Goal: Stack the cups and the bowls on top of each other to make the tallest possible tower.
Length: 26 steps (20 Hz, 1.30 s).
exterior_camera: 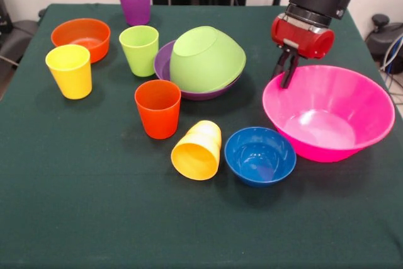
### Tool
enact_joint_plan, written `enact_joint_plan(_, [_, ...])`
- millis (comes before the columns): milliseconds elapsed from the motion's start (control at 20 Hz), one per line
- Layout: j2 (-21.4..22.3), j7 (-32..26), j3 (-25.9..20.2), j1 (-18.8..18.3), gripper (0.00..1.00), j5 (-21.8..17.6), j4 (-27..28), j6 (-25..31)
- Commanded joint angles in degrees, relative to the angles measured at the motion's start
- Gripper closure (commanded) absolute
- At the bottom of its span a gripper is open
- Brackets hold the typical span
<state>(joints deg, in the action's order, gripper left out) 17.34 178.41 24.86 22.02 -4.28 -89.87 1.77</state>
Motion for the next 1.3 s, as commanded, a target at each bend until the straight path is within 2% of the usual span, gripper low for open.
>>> enact_joint_plan(50, [-1.9,-2.0,-4.0,-0.7,1.0,-3.6,0.1,-2.9])
enact_joint_plan(250, [-1.1,-2.5,-5.5,-2.1,1.0,-3.9,-0.4,-3.2])
enact_joint_plan(650, [-0.7,-2.4,-5.4,-1.9,1.0,-4.4,-0.9,-4.0])
enact_joint_plan(700, [-1.0,-2.3,-4.8,-1.5,0.0,-4.5,-0.7,-4.2])
enact_joint_plan(850, [-1.0,-2.4,-5.1,-1.6,0.0,-4.6,-0.6,-4.3])
enact_joint_plan(950, [-0.4,-2.8,-6.8,-3.0,0.0,-5.1,-1.0,-3.7])
enact_joint_plan(1300, [-0.6,-2.3,-6.4,-2.7,0.0,-4.9,-0.7,-3.7])
